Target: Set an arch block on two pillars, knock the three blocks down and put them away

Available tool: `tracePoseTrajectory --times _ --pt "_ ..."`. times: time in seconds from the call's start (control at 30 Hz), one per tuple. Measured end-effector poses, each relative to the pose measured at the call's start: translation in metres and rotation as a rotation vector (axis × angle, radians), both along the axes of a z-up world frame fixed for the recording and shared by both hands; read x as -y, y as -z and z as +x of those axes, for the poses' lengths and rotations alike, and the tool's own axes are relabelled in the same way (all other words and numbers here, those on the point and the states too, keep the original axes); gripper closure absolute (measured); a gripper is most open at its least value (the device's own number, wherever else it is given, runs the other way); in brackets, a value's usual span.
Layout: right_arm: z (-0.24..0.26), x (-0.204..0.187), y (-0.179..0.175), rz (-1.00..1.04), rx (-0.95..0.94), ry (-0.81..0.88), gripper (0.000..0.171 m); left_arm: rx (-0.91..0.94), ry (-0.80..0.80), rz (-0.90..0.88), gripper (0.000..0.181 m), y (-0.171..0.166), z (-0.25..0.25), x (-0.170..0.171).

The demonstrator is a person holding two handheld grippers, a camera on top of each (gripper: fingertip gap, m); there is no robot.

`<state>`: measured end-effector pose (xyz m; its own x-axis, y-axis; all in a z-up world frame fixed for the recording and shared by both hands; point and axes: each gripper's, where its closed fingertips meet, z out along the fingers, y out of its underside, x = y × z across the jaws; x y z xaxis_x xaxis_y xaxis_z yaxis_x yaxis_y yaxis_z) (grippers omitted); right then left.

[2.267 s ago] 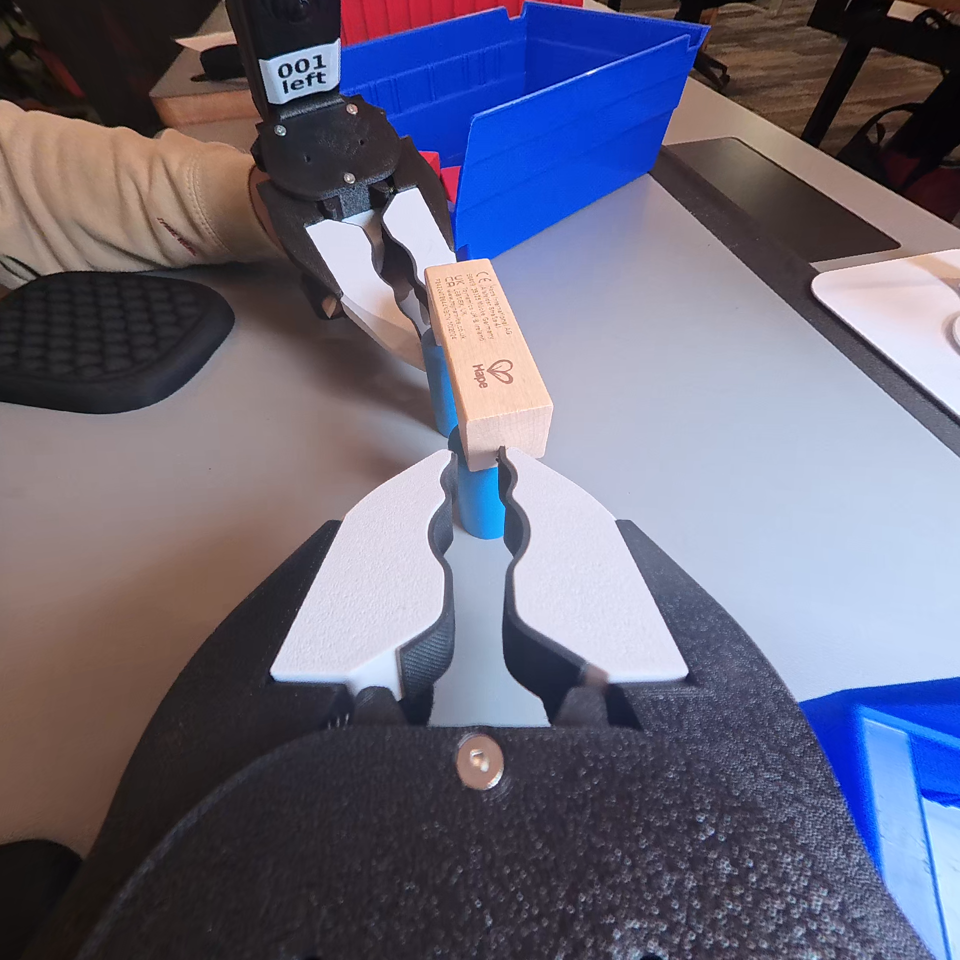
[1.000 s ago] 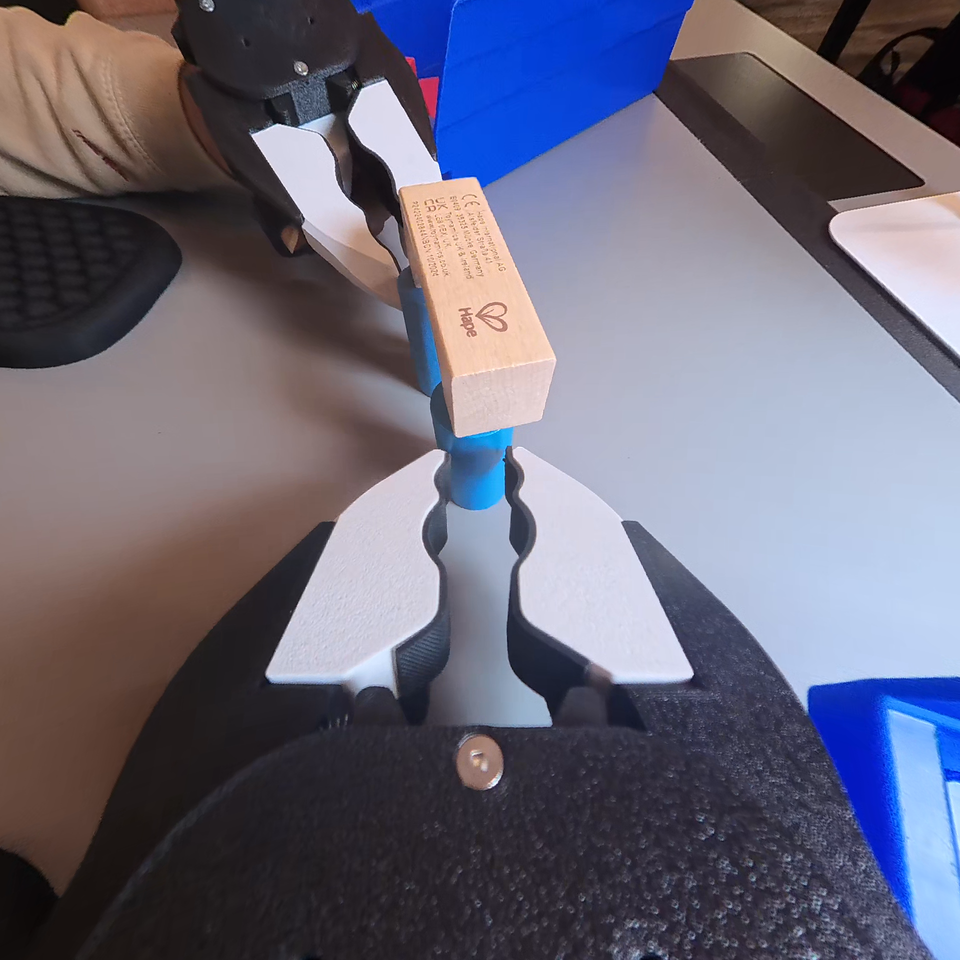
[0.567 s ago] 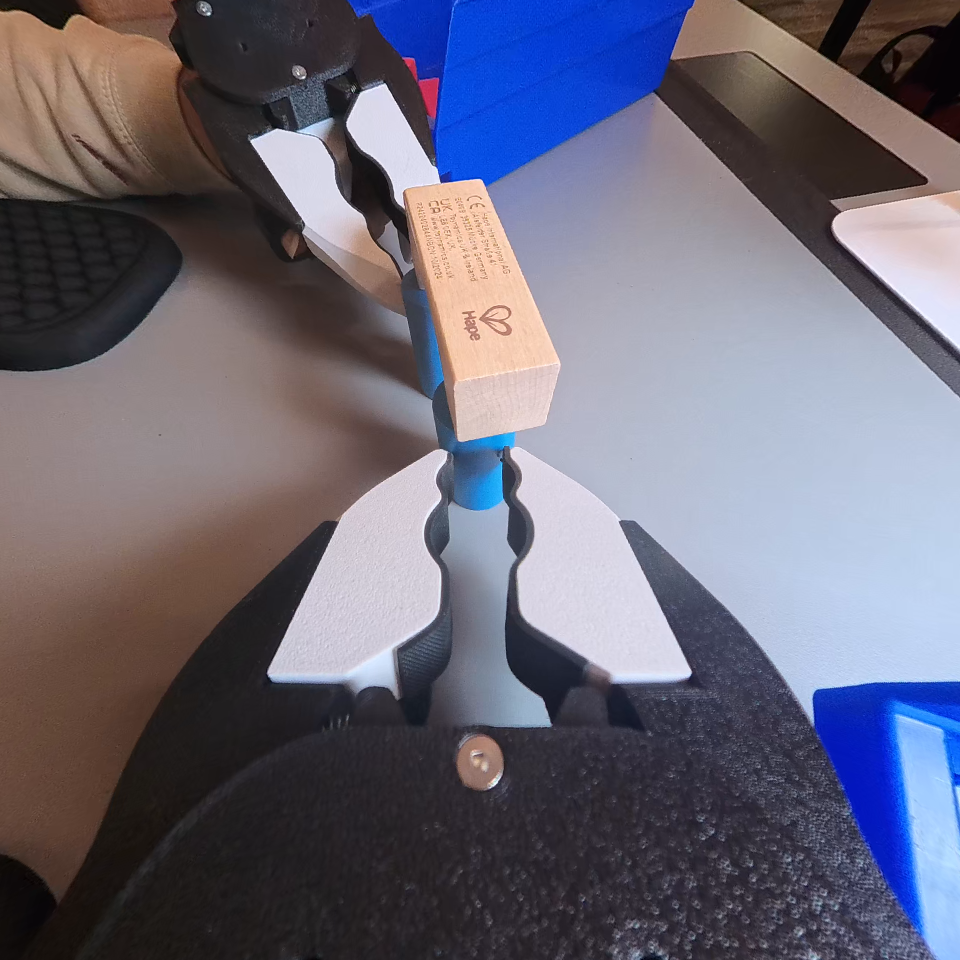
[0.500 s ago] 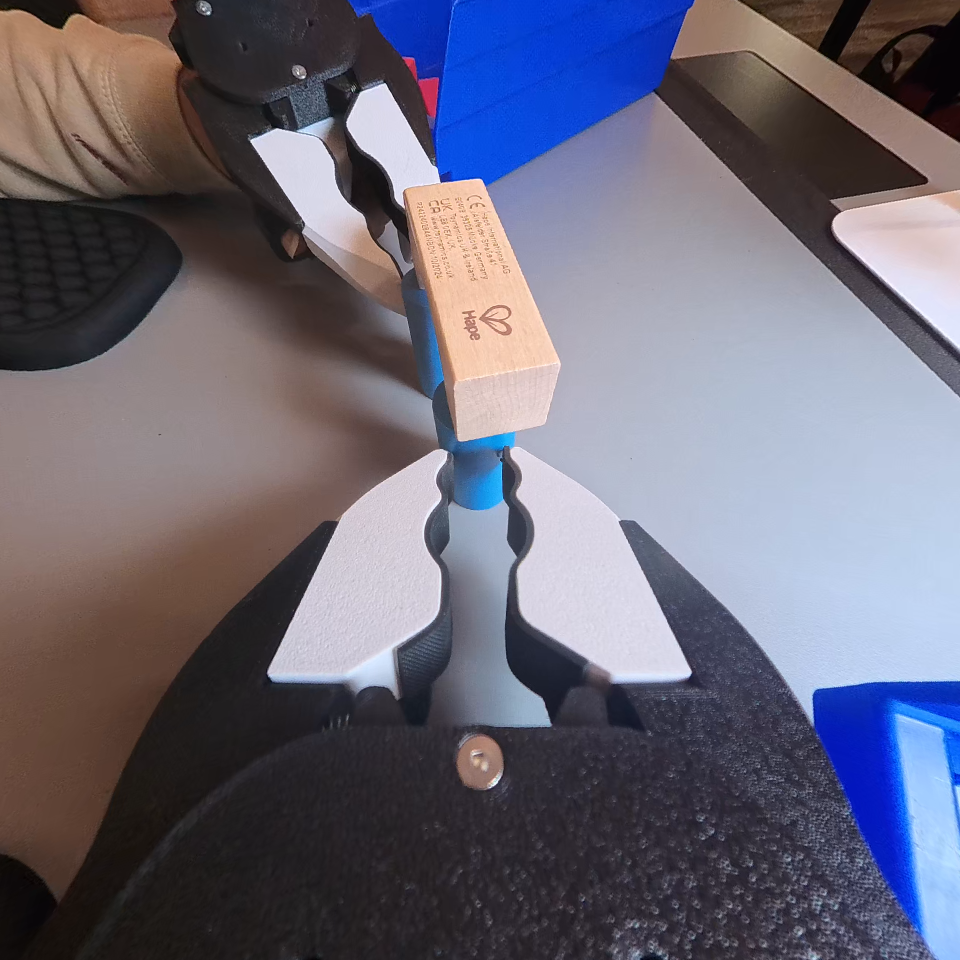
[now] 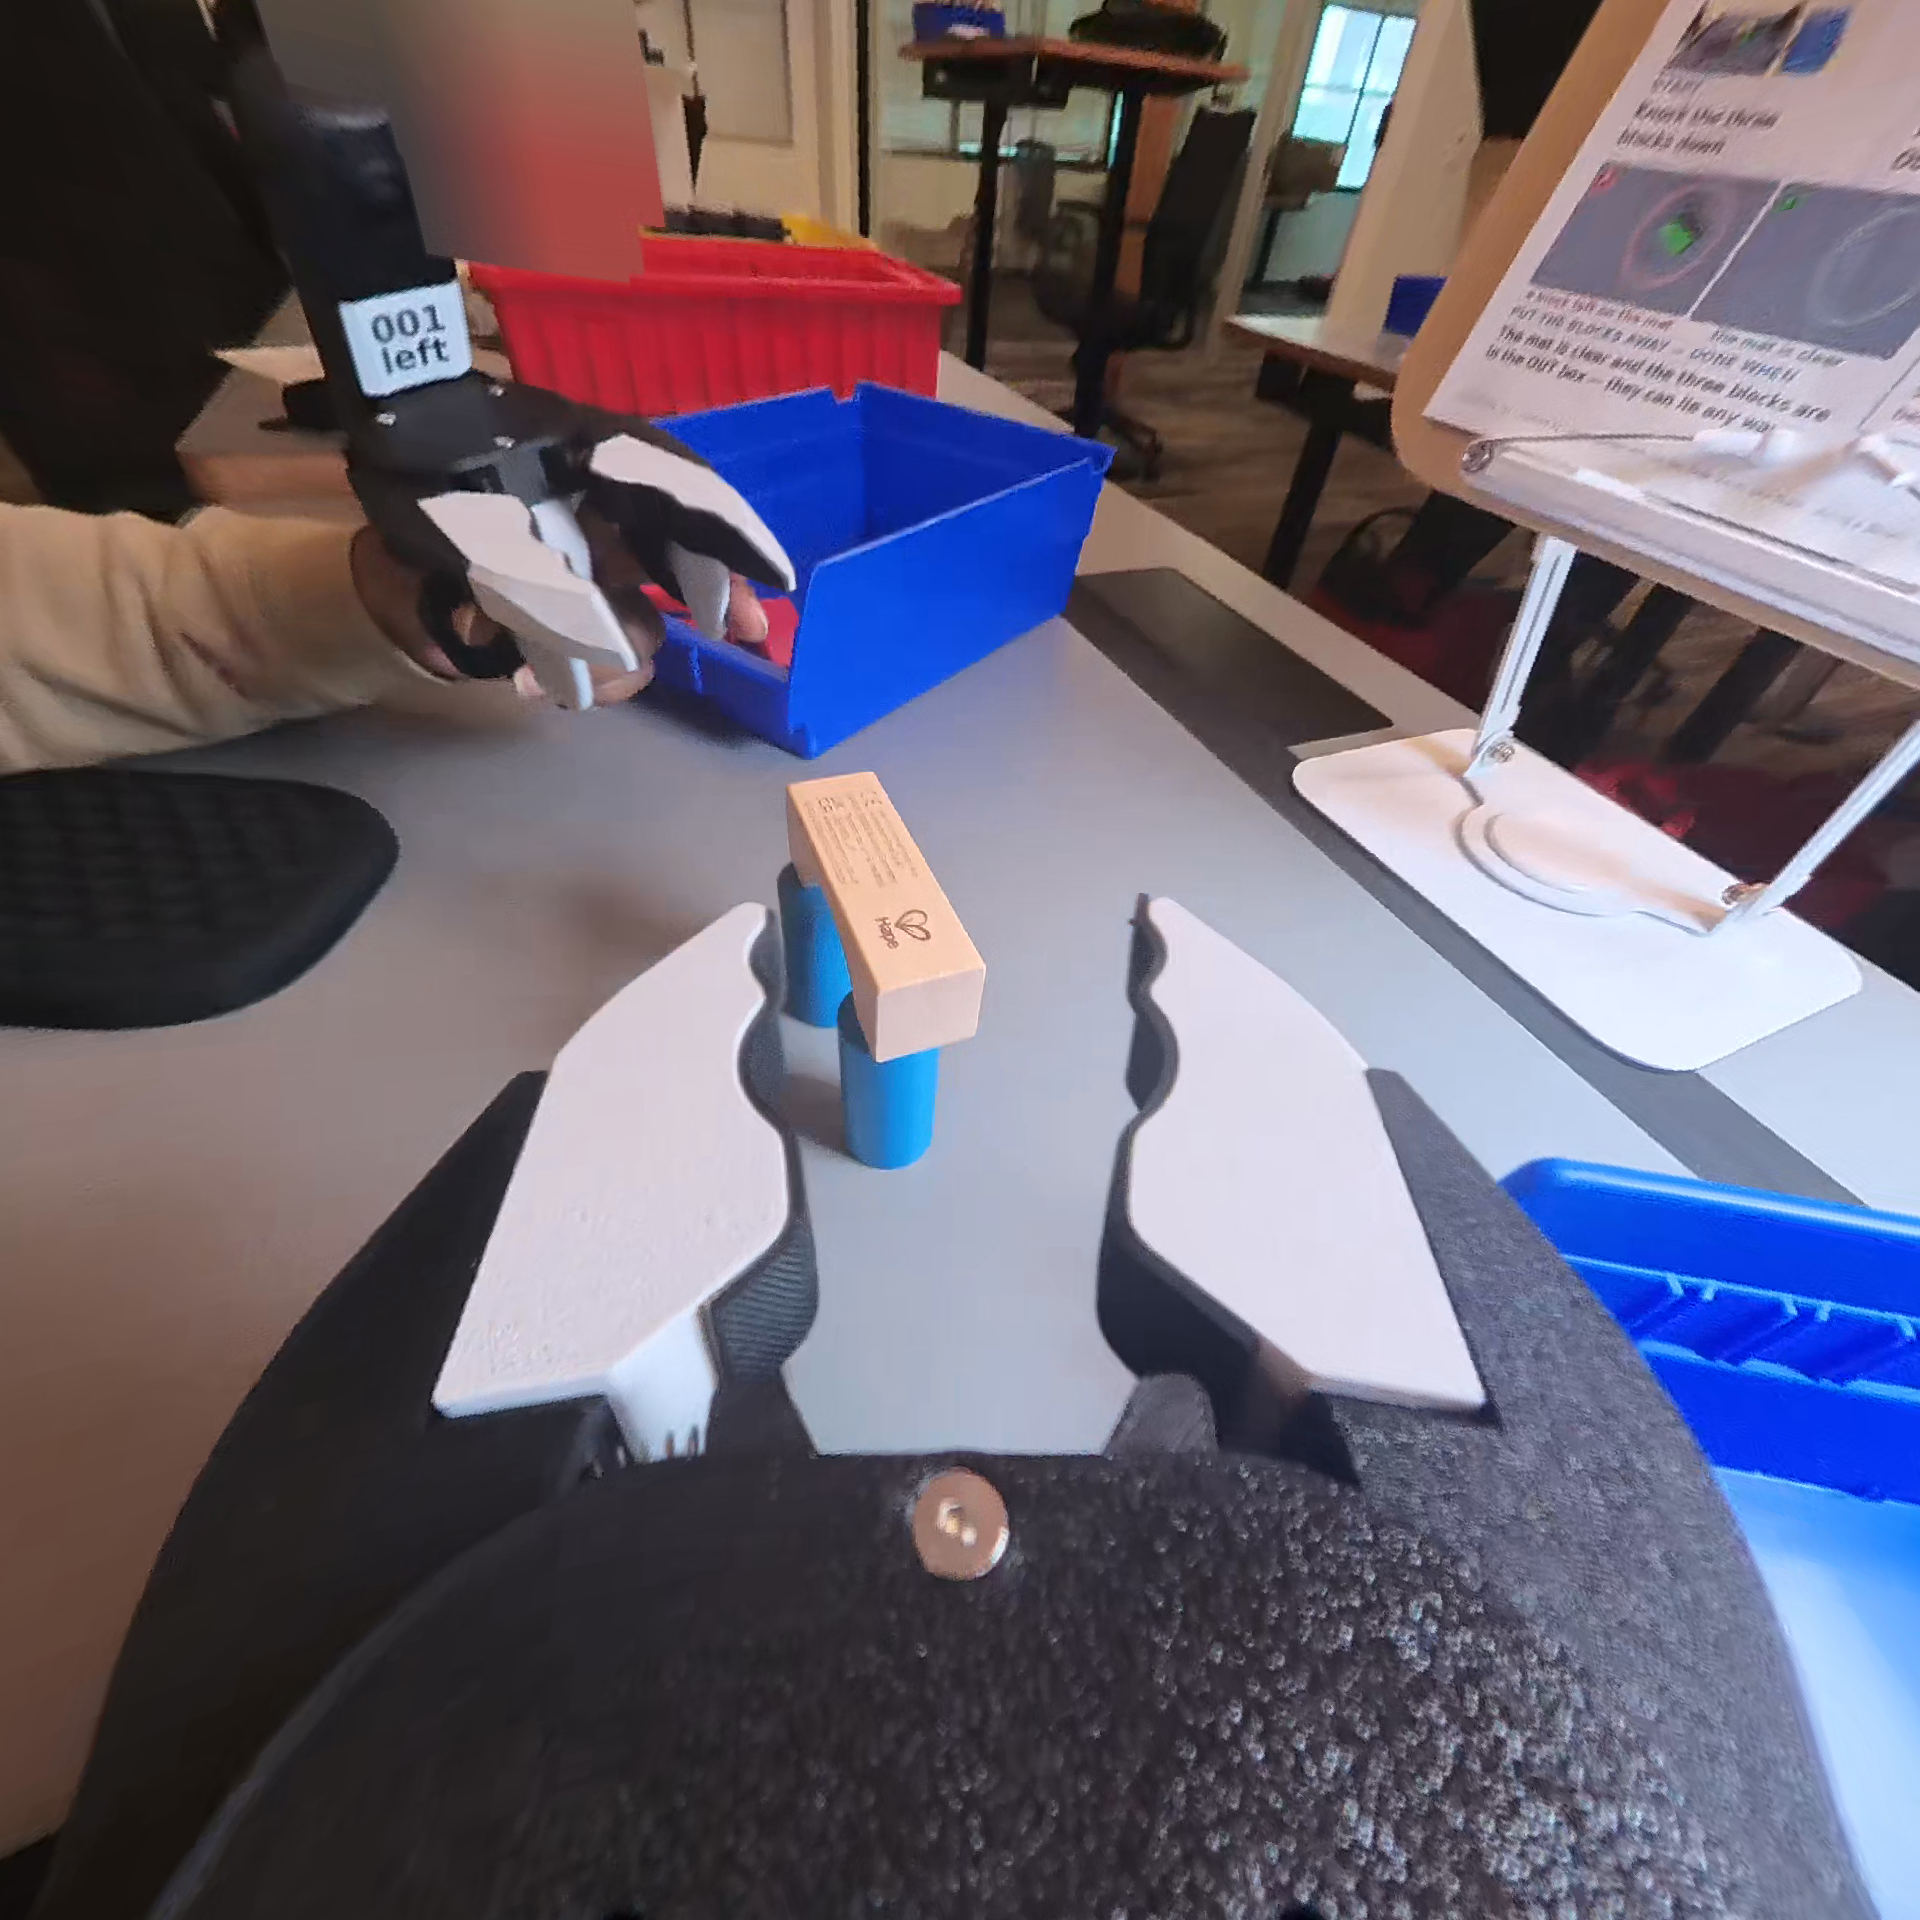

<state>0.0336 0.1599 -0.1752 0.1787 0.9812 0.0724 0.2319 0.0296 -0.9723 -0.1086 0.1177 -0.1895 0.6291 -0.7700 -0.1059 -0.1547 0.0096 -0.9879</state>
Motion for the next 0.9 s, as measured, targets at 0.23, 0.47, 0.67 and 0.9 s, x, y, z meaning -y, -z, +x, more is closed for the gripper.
tracePoseTrajectory --times 0.23,0.47,0.67,0.9 --pt "0.009 0.028 0.029 -0.021 0.087 0.071 0.078 0.023 -0.042 -0.084 0.103 0.014 -0.012 0.029" --pt "0.024 0.065 0.056 -0.057 0.159 0.208 0.075 -0.028 -0.160 -0.232 0.089 0.039 -0.008 0.053" --pt "0.032 0.061 0.068 -0.031 0.148 0.280 0.073 -0.189 -0.276 -0.239 0.080 0.064 -0.019 0.059" --pt "0.035 0.053 0.064 0.003 0.125 0.329 0.075 -0.198 -0.308 -0.238 0.079 0.070 -0.020 0.055"
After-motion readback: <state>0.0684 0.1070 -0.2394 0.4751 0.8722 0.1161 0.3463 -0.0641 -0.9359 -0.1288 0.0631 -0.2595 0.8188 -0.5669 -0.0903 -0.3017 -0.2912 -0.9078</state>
